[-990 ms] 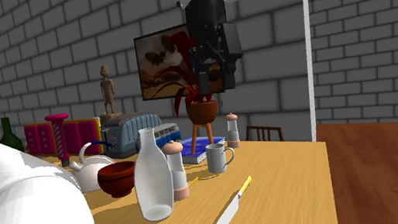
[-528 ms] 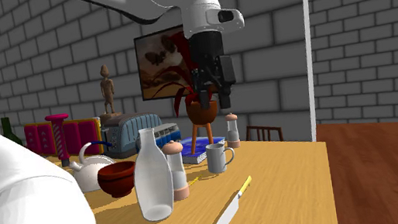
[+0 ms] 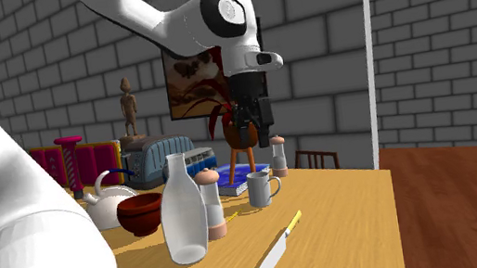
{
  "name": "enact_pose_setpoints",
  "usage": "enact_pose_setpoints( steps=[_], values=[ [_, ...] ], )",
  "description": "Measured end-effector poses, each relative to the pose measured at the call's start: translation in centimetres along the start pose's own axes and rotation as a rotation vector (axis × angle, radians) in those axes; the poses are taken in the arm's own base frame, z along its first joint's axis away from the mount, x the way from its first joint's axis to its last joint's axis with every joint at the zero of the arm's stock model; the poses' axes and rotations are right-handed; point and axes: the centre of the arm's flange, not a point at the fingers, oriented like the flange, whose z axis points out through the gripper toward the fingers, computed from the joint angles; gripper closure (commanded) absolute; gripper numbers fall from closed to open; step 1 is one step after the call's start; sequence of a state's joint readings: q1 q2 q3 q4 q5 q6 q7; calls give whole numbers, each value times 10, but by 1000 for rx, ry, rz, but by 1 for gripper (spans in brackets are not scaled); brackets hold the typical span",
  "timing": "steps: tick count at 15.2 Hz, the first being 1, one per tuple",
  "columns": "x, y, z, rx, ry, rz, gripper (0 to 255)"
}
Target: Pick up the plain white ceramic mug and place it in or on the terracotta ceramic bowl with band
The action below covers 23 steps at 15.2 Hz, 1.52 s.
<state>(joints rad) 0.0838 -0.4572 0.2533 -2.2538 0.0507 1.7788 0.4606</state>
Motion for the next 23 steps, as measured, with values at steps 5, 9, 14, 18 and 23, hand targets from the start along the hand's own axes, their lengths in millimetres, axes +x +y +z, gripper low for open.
enact_pose_setpoints(
  steps=[5,9,14,18,23],
  values=[
    [23,-54,20,7,9,5,0],
    [38,-99,38,13,15,10,0],
    [61,-153,62,21,23,15,0],
    [82,-197,79,27,30,20,0],
    [107,-253,100,35,37,26,0]
  ],
)
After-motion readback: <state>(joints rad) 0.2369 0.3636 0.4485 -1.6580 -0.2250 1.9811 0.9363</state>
